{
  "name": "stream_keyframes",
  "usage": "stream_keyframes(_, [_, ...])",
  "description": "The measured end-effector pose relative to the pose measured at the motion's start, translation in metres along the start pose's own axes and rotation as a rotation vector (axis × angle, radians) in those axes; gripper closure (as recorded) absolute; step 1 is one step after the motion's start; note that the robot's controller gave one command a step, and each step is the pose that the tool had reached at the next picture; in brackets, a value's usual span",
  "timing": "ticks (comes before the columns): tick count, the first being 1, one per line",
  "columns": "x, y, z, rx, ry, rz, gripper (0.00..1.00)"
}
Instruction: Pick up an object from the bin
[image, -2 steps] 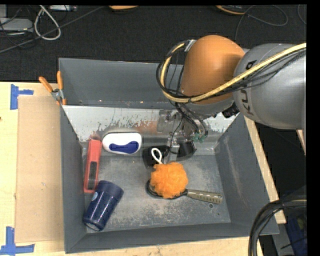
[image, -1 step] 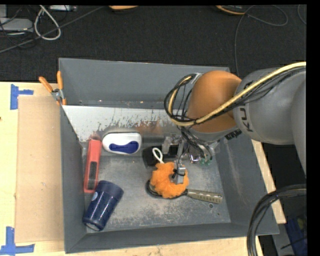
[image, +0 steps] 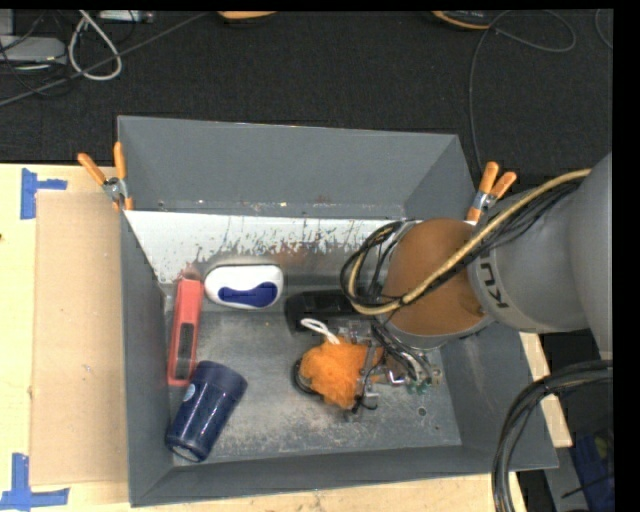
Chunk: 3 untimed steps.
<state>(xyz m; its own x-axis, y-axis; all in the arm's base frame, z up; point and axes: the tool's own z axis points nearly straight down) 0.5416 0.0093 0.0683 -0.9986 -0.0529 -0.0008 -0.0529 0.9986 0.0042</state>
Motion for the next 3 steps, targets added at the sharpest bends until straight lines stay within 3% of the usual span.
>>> stream_keyframes(1, [-0.035, 0.007, -0.001, 0.003, 0.015, 0.216, 0.00])
stream_keyframes(2, [-0.016, 0.003, 0.000, 0.001, -0.001, 0.058, 0.00])
stream_keyframes(3, [-0.040, 0.007, -0.002, 0.004, 0.032, 0.256, 1.00])
